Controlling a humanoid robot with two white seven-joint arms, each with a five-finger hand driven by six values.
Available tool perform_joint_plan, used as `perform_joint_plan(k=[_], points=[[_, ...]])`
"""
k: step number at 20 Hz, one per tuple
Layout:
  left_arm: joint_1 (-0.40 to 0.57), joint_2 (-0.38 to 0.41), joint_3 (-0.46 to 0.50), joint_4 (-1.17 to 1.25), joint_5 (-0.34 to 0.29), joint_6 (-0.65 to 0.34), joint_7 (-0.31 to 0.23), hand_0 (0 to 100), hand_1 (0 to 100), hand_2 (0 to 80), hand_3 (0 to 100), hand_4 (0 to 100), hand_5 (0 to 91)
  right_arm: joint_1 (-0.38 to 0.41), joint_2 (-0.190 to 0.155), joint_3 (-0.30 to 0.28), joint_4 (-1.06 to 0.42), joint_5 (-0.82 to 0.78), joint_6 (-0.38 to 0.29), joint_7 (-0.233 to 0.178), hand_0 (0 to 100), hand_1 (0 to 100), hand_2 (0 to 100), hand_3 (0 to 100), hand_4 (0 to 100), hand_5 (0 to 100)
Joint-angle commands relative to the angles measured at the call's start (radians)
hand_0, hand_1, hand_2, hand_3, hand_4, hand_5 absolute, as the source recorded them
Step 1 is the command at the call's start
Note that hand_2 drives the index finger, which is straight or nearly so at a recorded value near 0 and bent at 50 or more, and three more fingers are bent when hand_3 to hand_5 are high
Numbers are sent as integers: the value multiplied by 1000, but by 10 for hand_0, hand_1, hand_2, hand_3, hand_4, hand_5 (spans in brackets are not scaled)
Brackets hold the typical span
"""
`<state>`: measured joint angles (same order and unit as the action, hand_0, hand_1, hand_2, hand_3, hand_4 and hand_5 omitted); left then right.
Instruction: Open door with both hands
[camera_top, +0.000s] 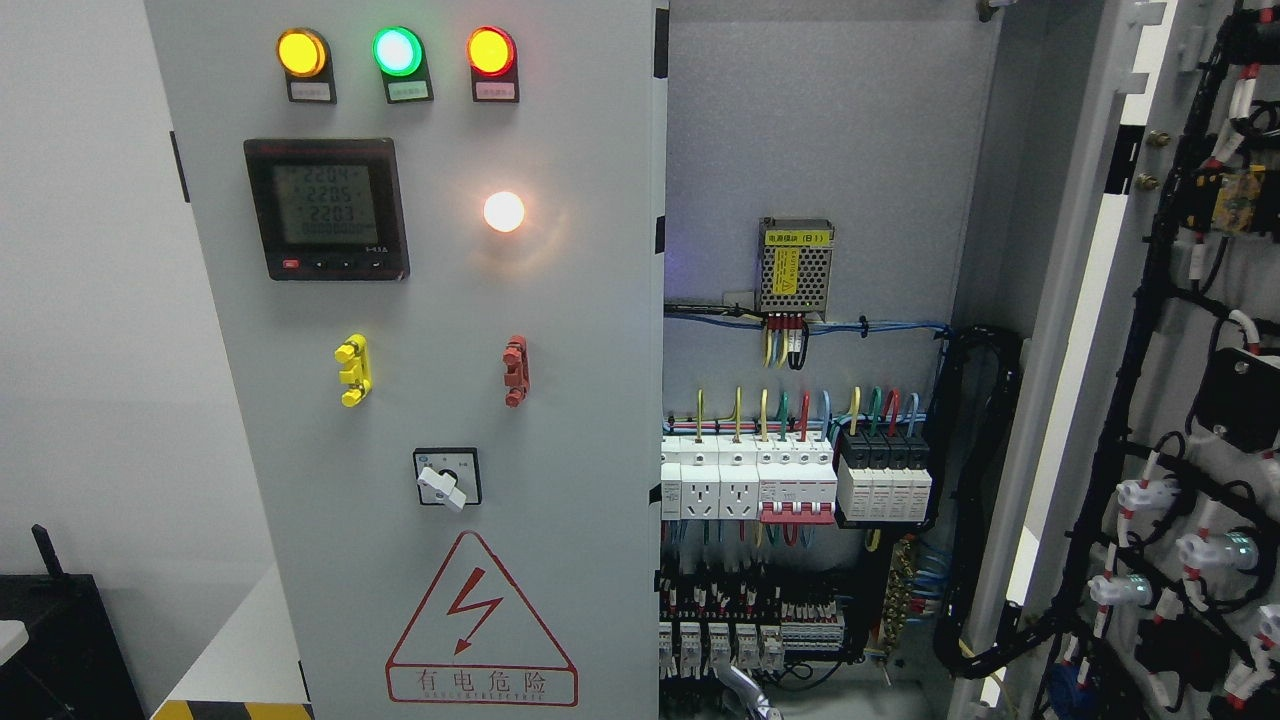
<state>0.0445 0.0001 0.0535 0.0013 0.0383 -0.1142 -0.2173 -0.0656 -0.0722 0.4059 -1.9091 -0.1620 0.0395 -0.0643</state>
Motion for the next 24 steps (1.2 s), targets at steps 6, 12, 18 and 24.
perform_joint_plan(k=[6,12,18,24], points=[[0,-34,0,3,0,-1,0,120,389,0,0,0,0,-183,32,-47,252,-10,19,15,120,389,0,0,0,0],[0,-34,0,3,0,1,0,120,389,0,0,0,0,-247,32,-56,355,-10,22,75,120,389,0,0,0,0],[0,-34,0,3,0,-1,0,120,389,0,0,0,0,-307,31,-59,426,-11,22,86,120,389,0,0,0,0],[0,-34,0,3,0,-1,0,120,389,0,0,0,0,-327,31,-58,435,-40,29,136,120,389,0,0,0,0]])
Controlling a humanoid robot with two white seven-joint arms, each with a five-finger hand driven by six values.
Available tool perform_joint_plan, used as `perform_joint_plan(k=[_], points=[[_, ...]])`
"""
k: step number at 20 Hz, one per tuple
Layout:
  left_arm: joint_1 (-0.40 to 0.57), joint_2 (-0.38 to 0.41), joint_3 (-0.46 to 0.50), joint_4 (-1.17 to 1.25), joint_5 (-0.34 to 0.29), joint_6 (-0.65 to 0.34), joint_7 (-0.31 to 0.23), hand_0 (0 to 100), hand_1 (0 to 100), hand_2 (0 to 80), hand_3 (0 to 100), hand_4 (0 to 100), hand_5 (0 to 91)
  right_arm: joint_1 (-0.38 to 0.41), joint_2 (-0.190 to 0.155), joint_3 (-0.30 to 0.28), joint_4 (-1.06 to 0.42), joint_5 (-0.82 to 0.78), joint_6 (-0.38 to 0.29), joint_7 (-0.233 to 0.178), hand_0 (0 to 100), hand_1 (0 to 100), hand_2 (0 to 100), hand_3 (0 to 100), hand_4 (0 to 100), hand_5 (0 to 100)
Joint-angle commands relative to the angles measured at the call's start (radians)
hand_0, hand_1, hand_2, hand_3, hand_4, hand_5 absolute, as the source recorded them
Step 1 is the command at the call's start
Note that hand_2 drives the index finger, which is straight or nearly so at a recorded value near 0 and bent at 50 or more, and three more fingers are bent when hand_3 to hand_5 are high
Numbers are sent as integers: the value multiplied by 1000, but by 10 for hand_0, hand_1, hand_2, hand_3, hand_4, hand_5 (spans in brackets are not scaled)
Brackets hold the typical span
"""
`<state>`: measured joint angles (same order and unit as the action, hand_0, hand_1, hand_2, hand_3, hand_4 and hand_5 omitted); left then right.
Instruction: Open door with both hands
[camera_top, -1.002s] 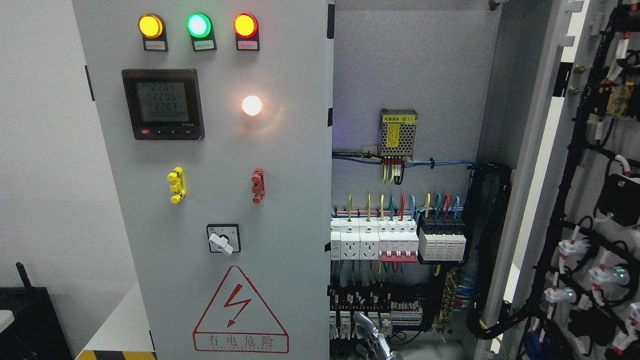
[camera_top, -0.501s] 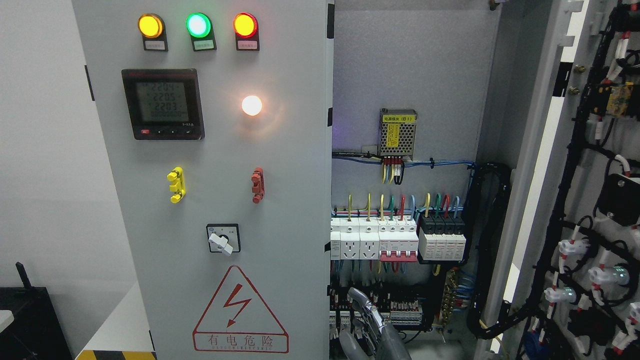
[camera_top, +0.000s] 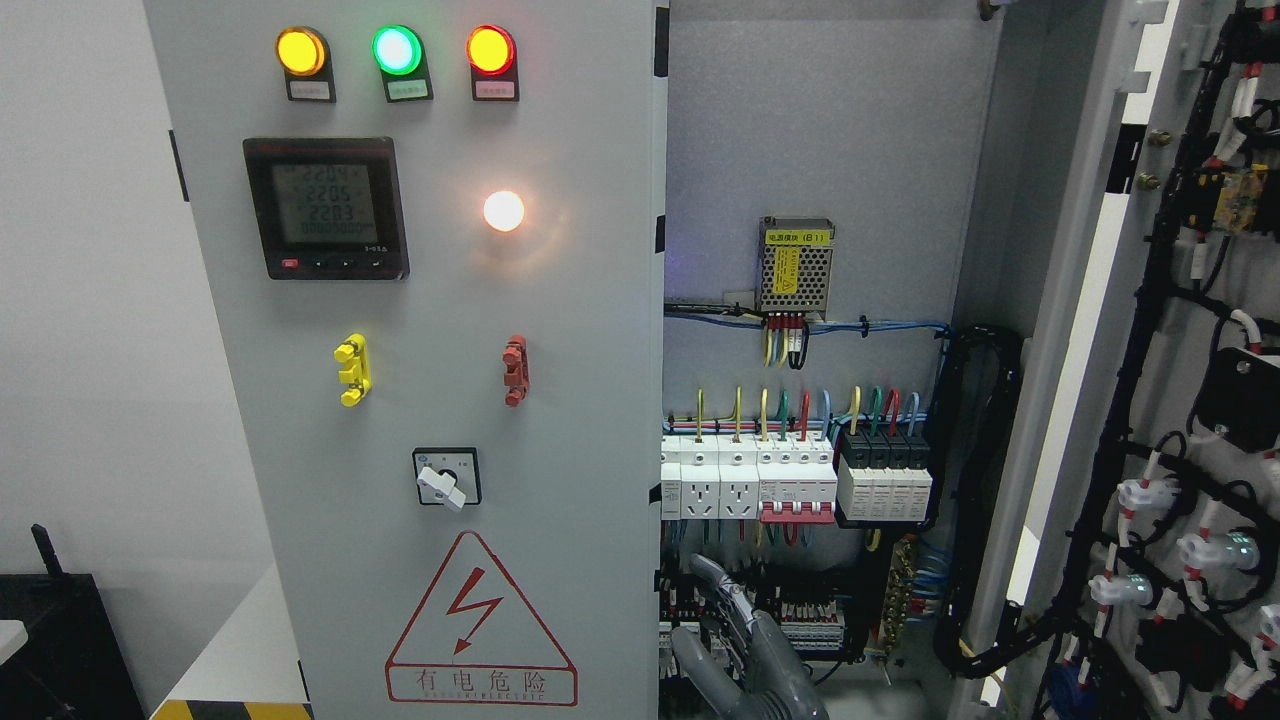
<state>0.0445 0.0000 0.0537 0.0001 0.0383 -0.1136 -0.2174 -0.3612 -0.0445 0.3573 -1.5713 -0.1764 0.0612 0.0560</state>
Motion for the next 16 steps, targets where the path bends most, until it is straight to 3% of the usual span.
perform_joint_plan(k=[1,4,8,16], points=[[0,-34,0,4,0,-1,0,120,389,0,0,0,0,-41,3,-6,103,-66,12,16,120,389,0,0,0,0],[0,-34,0,4,0,0,0,120,389,0,0,0,0,-64,-5,-3,112,-124,34,18,120,389,0,0,0,0],[0,-34,0,4,0,0,0,120,389,0,0,0,0,-87,-6,-4,111,-126,45,79,120,389,0,0,0,0],[0,-34,0,4,0,0,0,120,389,0,0,0,0,-127,-8,-9,128,-146,46,126,120,389,0,0,0,0]])
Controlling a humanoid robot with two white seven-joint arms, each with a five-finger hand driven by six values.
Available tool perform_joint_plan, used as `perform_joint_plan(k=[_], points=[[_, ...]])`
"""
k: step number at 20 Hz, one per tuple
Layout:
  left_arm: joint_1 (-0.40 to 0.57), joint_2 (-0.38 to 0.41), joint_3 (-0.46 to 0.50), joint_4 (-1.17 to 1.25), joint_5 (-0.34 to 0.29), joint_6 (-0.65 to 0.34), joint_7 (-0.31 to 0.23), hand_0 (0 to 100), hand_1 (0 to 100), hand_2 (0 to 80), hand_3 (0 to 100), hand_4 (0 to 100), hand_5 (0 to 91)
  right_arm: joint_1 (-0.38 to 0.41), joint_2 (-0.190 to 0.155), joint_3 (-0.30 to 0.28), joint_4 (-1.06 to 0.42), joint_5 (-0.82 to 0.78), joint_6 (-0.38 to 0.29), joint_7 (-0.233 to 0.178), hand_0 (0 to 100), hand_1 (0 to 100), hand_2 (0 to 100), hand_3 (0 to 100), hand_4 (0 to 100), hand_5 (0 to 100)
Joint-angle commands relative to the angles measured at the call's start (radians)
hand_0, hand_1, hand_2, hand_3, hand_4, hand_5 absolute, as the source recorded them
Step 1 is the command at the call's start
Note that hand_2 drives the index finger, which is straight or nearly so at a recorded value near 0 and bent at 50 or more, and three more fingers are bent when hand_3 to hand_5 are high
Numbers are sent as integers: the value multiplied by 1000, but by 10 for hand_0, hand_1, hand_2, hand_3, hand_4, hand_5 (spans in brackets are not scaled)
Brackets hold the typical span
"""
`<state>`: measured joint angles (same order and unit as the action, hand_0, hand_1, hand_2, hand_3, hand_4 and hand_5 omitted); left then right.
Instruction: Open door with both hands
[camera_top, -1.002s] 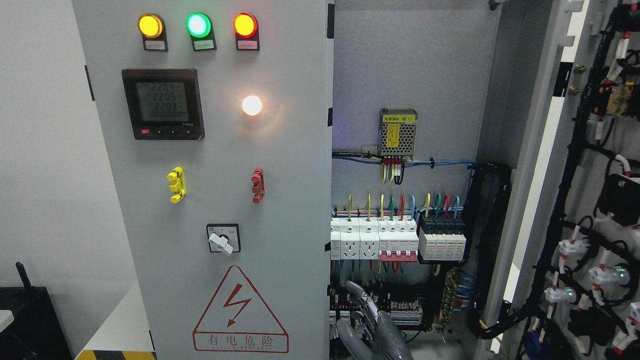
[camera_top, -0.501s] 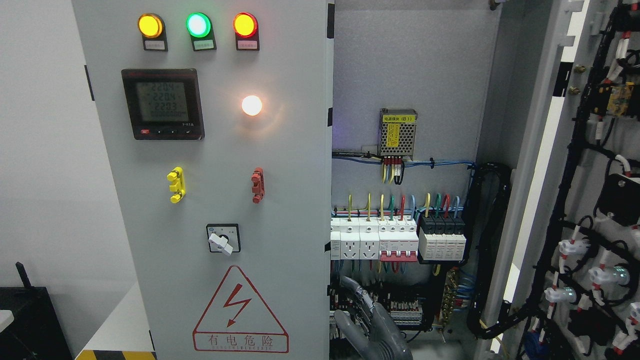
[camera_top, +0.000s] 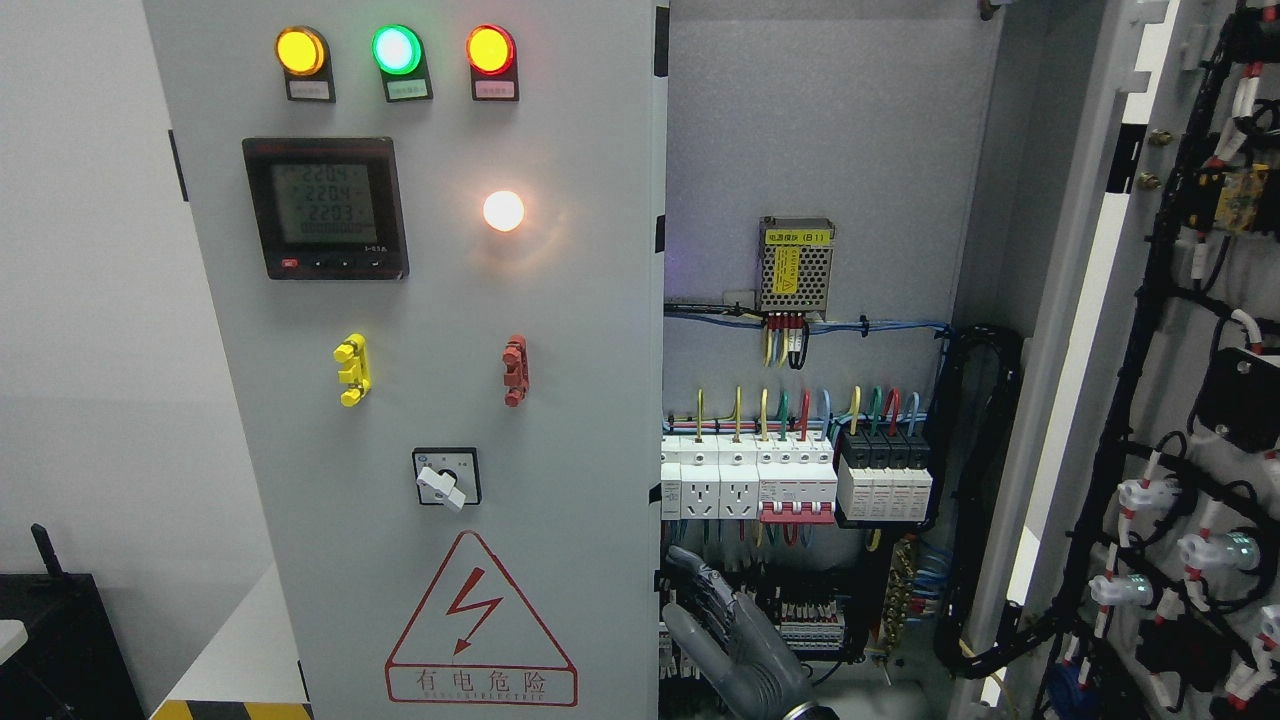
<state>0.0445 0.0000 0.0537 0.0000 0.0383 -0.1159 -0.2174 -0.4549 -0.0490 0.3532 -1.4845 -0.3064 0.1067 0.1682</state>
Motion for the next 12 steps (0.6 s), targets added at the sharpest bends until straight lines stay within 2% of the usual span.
perform_joint_plan(k=[1,3,7,8,10,12], points=[[0,-34,0,5,0,2,0,120,389,0,0,0,0,-33,-3,-5,43,-16,1,25,120,389,0,0,0,0],[0,-34,0,5,0,2,0,120,389,0,0,0,0,-34,-3,-3,41,-16,1,62,120,389,0,0,0,0],[0,-34,0,5,0,1,0,120,389,0,0,0,0,-36,-3,-5,44,-17,1,74,120,389,0,0,0,0],[-1,-34,0,5,0,1,0,120,389,0,0,0,0,-37,-5,-5,46,-17,2,91,120,389,0,0,0,0],[0,-34,0,5,0,2,0,120,389,0,0,0,0,-50,-5,-5,62,-17,14,160,120,389,0,0,0,0],[0,-34,0,5,0,2,0,120,389,0,0,0,0,-64,-3,-11,72,-19,36,168,120,389,0,0,0,0]])
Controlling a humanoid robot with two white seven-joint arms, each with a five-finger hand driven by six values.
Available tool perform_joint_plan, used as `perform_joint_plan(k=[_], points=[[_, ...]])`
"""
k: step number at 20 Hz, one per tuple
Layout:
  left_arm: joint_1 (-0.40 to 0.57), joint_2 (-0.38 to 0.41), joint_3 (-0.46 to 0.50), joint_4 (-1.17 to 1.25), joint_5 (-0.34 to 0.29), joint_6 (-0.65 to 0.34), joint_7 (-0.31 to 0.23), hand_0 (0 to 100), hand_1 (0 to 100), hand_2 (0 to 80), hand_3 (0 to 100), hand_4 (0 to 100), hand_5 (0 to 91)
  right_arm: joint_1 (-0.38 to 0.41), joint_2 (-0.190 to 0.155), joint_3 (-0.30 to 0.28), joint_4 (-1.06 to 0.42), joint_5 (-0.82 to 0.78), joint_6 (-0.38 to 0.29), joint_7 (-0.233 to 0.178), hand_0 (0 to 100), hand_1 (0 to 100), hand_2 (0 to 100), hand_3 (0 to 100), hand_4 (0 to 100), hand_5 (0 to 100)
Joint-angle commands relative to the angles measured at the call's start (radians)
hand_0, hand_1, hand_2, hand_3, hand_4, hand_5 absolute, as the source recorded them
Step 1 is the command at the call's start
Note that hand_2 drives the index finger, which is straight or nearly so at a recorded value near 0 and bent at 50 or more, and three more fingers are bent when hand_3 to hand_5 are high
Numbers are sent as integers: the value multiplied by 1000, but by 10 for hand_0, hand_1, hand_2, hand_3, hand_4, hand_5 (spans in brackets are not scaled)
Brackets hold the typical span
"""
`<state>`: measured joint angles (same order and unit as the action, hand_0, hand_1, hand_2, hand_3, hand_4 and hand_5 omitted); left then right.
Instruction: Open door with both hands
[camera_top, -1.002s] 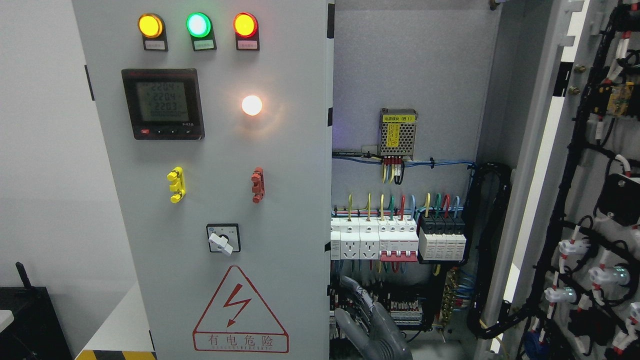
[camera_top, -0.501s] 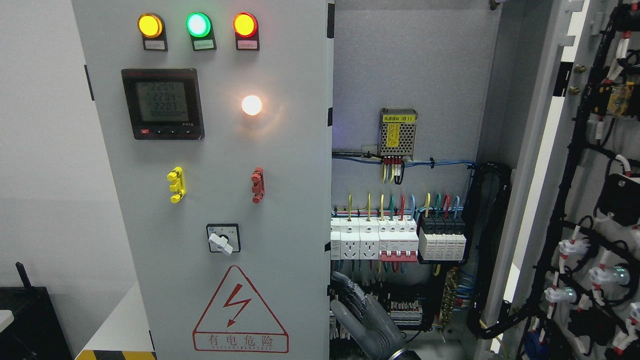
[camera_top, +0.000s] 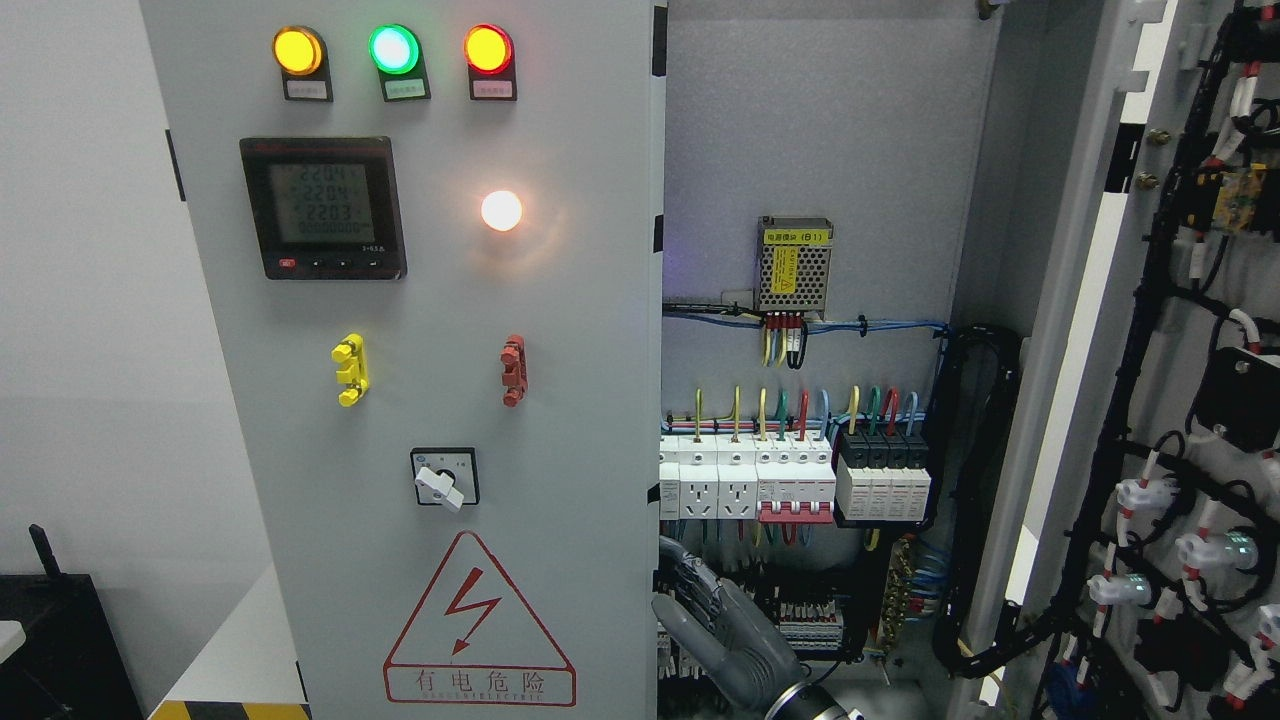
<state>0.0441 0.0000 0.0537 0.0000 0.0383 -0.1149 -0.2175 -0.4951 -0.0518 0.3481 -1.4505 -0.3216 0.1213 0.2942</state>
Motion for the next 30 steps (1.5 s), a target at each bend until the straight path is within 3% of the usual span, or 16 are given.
perform_joint_plan(k=[1,8,11,14,23,25,26,30], points=[[0,-34,0,5,0,1,0,120,389,0,0,0,0,-25,-2,-15,42,-4,21,49,120,389,0,0,0,0],[0,-34,0,5,0,0,0,120,389,0,0,0,0,-33,-2,-29,48,-45,21,57,120,389,0,0,0,0],[0,-34,0,5,0,0,0,120,389,0,0,0,0,-16,0,-14,-5,-79,21,141,120,389,0,0,0,0],[0,-34,0,5,0,0,0,120,389,0,0,0,0,-7,0,-8,-44,-126,23,152,120,389,0,0,0,0],[0,-34,0,6,0,1,0,120,389,0,0,0,0,7,0,117,-123,-260,49,157,120,389,0,0,0,0],[0,-34,0,5,0,1,0,120,389,0,0,0,0,6,0,147,-134,-260,49,212,120,389,0,0,0,0],[0,-34,0,5,0,0,0,120,389,0,0,0,0,6,0,156,-137,-260,49,262,120,389,0,0,0,0],[0,-34,0,5,0,0,0,120,389,0,0,0,0,7,0,175,-166,-263,49,293,120,389,0,0,0,0]])
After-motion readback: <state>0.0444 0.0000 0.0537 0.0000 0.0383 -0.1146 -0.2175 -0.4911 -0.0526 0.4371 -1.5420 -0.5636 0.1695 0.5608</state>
